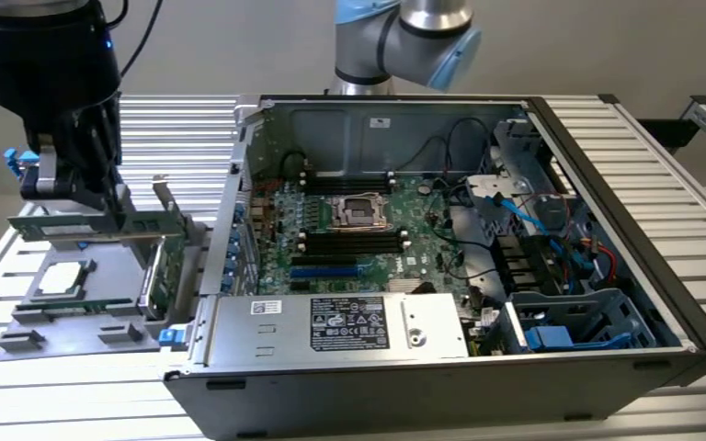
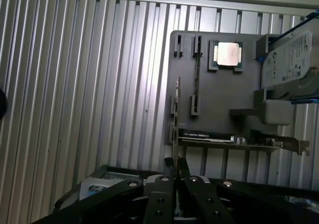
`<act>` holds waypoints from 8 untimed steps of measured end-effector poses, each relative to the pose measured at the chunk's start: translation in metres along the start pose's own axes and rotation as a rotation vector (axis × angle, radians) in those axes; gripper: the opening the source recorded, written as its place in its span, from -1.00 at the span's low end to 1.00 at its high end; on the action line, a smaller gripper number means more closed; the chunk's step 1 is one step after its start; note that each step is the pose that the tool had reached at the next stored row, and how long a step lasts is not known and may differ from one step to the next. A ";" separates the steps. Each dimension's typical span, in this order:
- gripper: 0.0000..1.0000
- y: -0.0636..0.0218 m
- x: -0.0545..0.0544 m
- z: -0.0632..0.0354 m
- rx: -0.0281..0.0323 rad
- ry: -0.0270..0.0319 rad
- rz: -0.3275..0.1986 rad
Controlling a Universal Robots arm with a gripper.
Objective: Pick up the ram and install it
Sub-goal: 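Pick up the ram and move it above insertion slot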
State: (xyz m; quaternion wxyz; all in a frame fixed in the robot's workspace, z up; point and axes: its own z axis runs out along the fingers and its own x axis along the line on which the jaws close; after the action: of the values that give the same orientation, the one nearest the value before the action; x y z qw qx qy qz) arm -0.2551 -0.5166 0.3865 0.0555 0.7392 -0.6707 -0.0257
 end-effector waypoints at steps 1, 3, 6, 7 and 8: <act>-0.73 -0.0041 0.000 -0.0017 0.0000 0.0000 0.000; -0.73 -0.0122 0.000 -0.0045 0.0000 0.0000 0.000; -0.73 -0.0249 0.000 -0.0080 0.0000 0.0000 0.000; -0.73 -0.0290 0.000 -0.0090 0.0000 0.0000 0.000; -0.73 -0.0330 0.000 -0.0100 0.0000 0.0000 0.000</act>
State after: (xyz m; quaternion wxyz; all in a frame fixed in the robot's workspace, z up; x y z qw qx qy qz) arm -0.2213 -0.5130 0.3926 0.0555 0.7391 -0.6708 -0.0257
